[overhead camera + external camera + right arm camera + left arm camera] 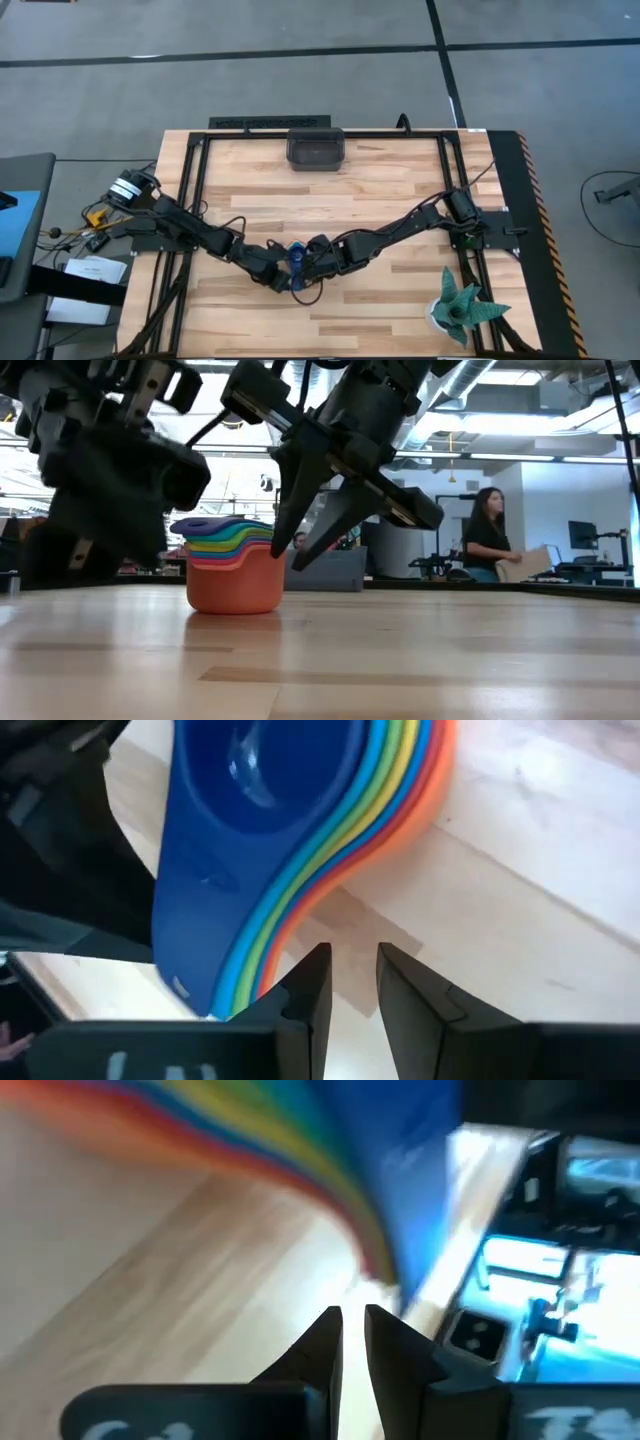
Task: Nest measuring cups in basket
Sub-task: Stack the dark blue measuring cup on top of the light blue measuring cup, then put the nested measuring cups into the black bin
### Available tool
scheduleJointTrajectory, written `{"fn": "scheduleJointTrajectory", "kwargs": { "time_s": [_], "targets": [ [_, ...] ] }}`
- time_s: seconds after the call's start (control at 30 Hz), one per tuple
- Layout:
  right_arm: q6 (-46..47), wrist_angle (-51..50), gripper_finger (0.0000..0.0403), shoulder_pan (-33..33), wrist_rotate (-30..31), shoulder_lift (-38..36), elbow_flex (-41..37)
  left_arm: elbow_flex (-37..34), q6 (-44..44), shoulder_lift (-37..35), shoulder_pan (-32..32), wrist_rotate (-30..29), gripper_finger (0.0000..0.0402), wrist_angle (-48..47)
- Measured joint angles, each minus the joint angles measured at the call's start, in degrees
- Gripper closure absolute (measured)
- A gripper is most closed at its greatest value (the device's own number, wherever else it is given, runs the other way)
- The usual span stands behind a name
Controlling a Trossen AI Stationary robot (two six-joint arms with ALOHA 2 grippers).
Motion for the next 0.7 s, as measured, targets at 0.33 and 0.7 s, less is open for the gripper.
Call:
{"fn": "scheduleJointTrajectory", "kwargs": {
  "time_s": [0.33,0.7],
  "targets": [
    [-3.6,1.2,0.0296,0.0,-0.6,0.0,0.0,0.8,0.7,-0.8,-0.4,-3.6,0.0368,0.2],
    [-3.7,0.8,0.0294,0.1,0.5,-0.1,0.0,0.9,2.5,-3.6,-0.9,-4.3,0.0368,-0.3]
  ]
}}
